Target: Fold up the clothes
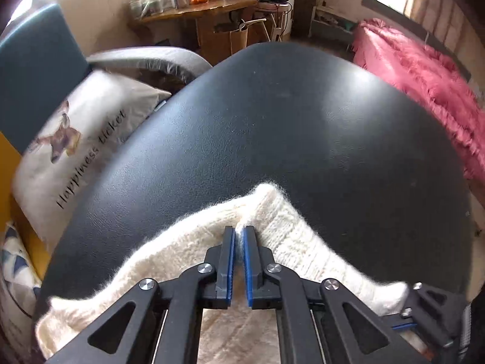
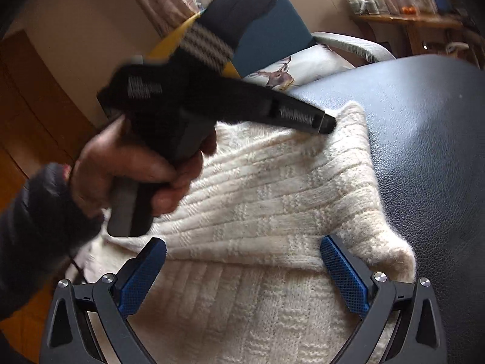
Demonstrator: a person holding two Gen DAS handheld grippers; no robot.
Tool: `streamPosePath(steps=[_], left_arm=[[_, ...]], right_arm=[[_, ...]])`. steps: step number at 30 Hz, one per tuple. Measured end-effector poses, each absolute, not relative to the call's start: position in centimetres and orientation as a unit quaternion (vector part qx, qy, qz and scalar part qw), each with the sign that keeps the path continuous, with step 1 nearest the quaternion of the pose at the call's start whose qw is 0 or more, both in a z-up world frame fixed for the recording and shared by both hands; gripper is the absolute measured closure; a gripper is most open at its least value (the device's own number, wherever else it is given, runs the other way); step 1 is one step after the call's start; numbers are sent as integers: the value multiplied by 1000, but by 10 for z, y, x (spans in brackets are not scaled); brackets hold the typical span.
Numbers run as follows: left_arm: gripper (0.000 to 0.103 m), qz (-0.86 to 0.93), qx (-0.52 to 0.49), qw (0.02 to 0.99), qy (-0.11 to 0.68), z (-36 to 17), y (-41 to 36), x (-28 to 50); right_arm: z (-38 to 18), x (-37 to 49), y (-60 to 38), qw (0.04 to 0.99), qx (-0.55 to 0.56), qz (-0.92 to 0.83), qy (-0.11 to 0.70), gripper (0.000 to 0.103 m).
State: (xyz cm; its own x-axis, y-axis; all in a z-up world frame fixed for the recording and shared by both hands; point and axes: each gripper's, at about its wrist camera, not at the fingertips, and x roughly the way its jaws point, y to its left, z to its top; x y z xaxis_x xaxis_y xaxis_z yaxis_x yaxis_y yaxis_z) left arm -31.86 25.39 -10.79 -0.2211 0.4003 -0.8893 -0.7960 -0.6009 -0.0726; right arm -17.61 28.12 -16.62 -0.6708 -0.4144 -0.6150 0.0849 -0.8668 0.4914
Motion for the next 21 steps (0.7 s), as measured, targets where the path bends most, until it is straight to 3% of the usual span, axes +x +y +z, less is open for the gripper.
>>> streamPosePath(steps=[4, 7, 14, 21], left_arm=[[91, 776, -502, 374, 77, -80, 193, -332], [90, 809, -490, 323, 23, -62, 123, -316], [89, 861, -460, 218, 5, -74, 7, -254], [87, 873, -474, 93, 72, -125, -46, -249]], right_arm=[[-164, -189, 273, 123, 400, -891, -177, 0], [-162, -206, 267, 107, 417, -891, -142, 0], [-158, -245, 254, 70, 453, -887, -58, 0], [-157, -277, 243, 33, 477, -878, 15, 0]])
